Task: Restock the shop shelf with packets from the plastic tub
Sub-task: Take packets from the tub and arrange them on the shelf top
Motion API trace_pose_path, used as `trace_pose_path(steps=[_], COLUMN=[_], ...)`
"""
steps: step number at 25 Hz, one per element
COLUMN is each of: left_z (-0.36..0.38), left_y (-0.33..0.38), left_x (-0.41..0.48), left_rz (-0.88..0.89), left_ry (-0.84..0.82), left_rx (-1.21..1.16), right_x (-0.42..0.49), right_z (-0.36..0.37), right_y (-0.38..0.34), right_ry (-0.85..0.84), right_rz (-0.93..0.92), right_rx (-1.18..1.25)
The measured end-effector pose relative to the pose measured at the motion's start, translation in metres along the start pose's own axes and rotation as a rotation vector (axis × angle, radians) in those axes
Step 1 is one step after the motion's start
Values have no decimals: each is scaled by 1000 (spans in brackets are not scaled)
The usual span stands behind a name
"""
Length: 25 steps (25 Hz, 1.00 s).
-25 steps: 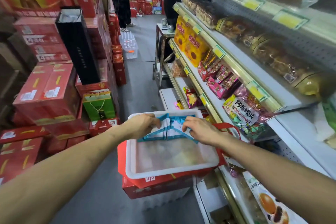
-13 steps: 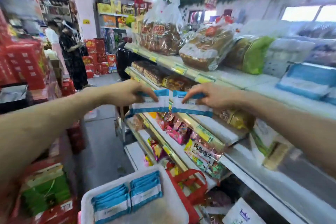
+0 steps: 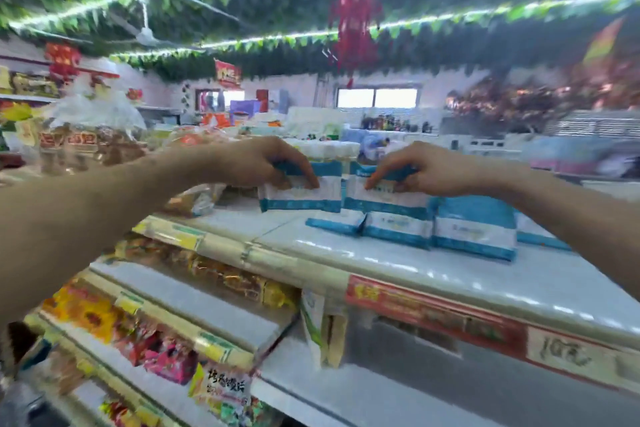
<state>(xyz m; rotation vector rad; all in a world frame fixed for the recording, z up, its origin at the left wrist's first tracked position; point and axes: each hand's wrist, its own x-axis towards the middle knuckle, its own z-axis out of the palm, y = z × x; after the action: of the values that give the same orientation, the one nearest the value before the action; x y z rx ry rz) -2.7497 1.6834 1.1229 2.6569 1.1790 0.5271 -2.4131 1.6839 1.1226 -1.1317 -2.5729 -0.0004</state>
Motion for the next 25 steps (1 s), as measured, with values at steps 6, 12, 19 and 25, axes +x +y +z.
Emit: trace_pose_path(steps=[6, 12, 19, 25], left_z=[63, 88, 107, 120], left_y=[87, 136, 161, 174], left_x=[131, 194, 231, 253], left_rz=[223, 290, 292, 267], left_ry=[-71, -63, -63, -60], left_rx=[-59, -73, -72, -91], right_x=[-143, -208, -192, -188], right_z=[-49, -45, -19, -5], right_y=[119, 201, 254, 277], right_ry=[42, 17, -3, 63], right_rz=[357, 525, 360, 241], right_rx=[-118, -186, -222, -352])
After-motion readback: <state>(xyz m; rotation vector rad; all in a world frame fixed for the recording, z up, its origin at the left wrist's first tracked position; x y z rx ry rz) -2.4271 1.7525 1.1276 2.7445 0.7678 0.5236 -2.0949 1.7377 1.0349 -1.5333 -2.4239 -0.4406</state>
